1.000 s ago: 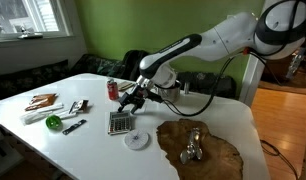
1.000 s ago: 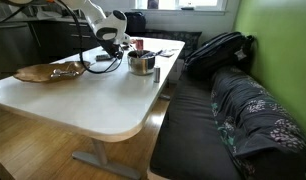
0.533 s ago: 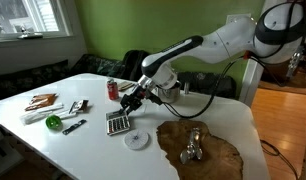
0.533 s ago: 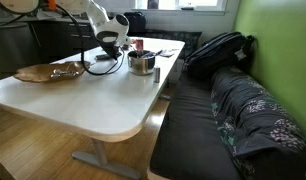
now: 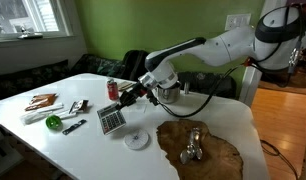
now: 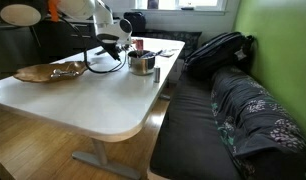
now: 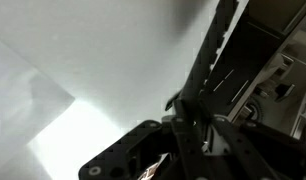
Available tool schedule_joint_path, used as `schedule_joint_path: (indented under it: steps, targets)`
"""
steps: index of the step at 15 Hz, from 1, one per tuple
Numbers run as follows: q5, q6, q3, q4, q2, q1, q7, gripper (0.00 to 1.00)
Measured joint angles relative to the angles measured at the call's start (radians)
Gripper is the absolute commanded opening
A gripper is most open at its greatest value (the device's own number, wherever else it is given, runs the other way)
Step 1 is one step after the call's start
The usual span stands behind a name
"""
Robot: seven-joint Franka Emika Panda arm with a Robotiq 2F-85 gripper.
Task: Put the calculator on the wooden plate
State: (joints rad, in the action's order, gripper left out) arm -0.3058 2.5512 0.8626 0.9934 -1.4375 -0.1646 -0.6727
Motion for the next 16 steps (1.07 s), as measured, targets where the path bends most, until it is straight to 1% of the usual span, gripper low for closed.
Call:
schedule_joint_path:
  steps: [2,5,10,11,13,16]
  targets:
    - [0.000,0.000,0.030,0.001,-0.010,-0.011,-0.036,0.04]
    - [0.000,-0.001,0.069,0.008,-0.002,-0.017,-0.046,0.04]
    - [0.000,-0.057,0.144,0.064,0.062,-0.042,-0.043,0.04]
    - [0.001,-0.066,0.146,0.084,0.087,-0.050,-0.031,0.04]
    - [0.016,-0.110,0.123,0.150,0.161,-0.072,0.035,0.04]
    - [0.025,-0.192,0.090,0.289,0.279,-0.137,0.100,0.04]
